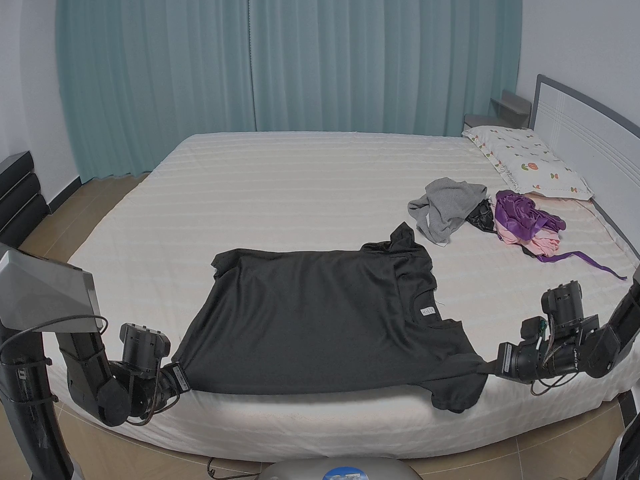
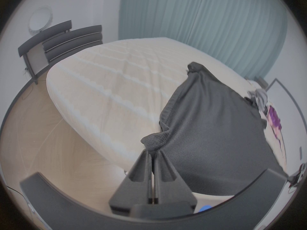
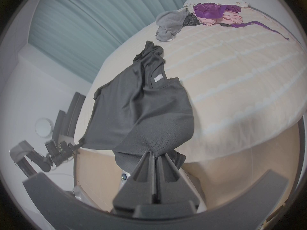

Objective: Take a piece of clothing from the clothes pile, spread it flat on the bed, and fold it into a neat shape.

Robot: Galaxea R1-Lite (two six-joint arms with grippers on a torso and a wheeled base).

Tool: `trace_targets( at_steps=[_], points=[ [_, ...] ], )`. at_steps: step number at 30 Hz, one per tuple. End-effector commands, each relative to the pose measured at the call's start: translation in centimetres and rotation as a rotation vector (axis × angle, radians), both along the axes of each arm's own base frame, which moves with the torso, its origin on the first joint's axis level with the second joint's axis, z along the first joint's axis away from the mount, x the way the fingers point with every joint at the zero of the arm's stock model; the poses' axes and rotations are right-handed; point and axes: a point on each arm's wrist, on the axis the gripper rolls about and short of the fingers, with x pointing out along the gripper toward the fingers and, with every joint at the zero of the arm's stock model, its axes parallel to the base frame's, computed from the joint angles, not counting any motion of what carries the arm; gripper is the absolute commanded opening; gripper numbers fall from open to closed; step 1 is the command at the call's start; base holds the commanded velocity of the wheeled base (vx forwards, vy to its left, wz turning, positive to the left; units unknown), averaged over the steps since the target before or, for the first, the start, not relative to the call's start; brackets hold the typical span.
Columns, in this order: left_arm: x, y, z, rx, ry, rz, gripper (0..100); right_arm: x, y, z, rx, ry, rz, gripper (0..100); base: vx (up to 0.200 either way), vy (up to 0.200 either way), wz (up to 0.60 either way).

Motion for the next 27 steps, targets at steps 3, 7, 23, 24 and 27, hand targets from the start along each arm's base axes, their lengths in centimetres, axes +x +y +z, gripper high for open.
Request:
trace_targets(
  at_steps=[3,7,23,24,27],
  points=[
    [-2.5,-0.5,0.0,0.062,0.099,-0.082,0,-3.1,-0.7,-0.3,-0.059,0.054,0.058,0,0.0,0.0,0.0],
    [-3.1,-0.7,-0.2,0.071,0.128,-0.098,0,-3.5,-0.5,-1.5,-0.077,0.106,0.087,0,0.0,0.0,0.0],
    [-3.4,-1.7,-0.6,0.07,0.139,-0.14,100,-0.9,-0.5,-4.4,-0.093,0.127,0.114,100,0.0,0.0,0.0],
    [-3.4,-1.6,-0.6,0.069,0.14,-0.14,100,-0.8,-0.5,-4.4,-0.093,0.124,0.114,100,0.0,0.0,0.0],
    [-2.9,-1.5,-0.2,0.062,0.112,-0.125,100,0.2,-0.3,-4.5,-0.091,0.097,0.109,100,0.0,0.0,0.0]
  ],
)
